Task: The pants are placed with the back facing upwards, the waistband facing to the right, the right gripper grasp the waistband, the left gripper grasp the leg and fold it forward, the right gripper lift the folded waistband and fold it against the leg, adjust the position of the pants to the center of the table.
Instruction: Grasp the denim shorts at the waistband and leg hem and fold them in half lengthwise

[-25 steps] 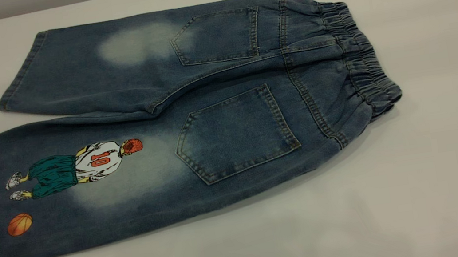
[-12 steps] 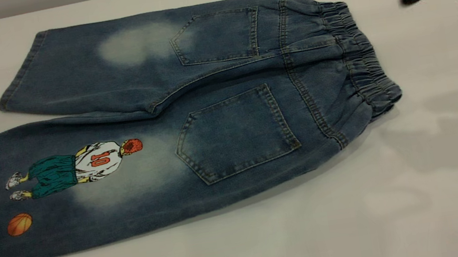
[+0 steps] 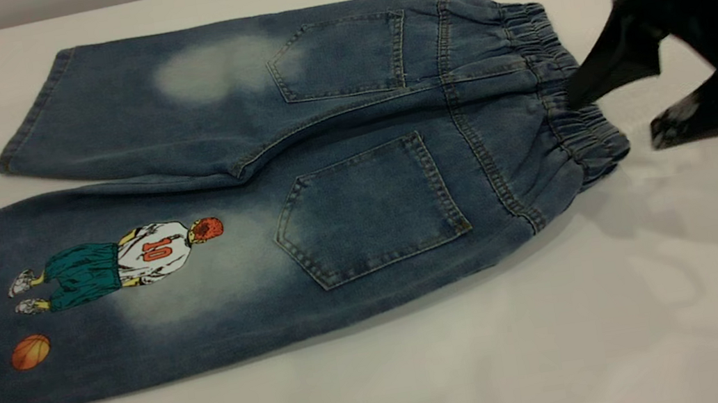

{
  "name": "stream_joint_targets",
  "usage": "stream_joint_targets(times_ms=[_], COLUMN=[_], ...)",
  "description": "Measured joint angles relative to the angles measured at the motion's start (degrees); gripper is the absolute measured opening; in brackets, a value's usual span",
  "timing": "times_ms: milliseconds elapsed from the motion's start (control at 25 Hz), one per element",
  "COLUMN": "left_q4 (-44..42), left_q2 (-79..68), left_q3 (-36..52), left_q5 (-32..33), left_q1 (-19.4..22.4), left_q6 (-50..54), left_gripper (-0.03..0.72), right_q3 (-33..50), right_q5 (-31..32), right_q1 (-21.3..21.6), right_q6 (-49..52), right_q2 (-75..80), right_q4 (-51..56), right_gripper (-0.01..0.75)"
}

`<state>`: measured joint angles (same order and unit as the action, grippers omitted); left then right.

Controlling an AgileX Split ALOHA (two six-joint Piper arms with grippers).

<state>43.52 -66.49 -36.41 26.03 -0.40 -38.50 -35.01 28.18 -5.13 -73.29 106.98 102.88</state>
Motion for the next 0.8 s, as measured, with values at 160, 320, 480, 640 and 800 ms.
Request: stream_joint_targets(times_ms=[160, 320, 480, 640, 800], left_q4=[0.0, 0.1, 0.1, 0.1, 0.1], left_q2=[0.0, 0.0, 0.0, 0.0, 0.0], left_q3=[0.0, 0.0, 0.0, 0.0, 0.0], left_q5=[-0.2, -0.2, -0.2, -0.1, -0.1], left_q1=[0.0, 0.0, 0.0, 0.0, 0.0], left_q6=[-0.1, -0.2, -0.2, -0.2, -0.2], left_gripper=[0.491, 0.491, 0.491, 0.491, 0.491], right_q3=[-1.9, -3.2, -4.7, -6.0, -6.1], right_q5=[0.6, 0.7, 0.7, 1.3, 1.7], right_q1=[0.0, 0.0, 0.0, 0.0, 0.0], right_q6=[-0.9, -1.0, -1.1, -1.1, -1.2], right_q2=[4.3, 7.4, 9.6, 11.3, 11.6], right_q4=[1.0, 1.2, 1.3, 1.4, 1.4], right_gripper=[0.570, 0.570, 0.556, 0.494, 0.353])
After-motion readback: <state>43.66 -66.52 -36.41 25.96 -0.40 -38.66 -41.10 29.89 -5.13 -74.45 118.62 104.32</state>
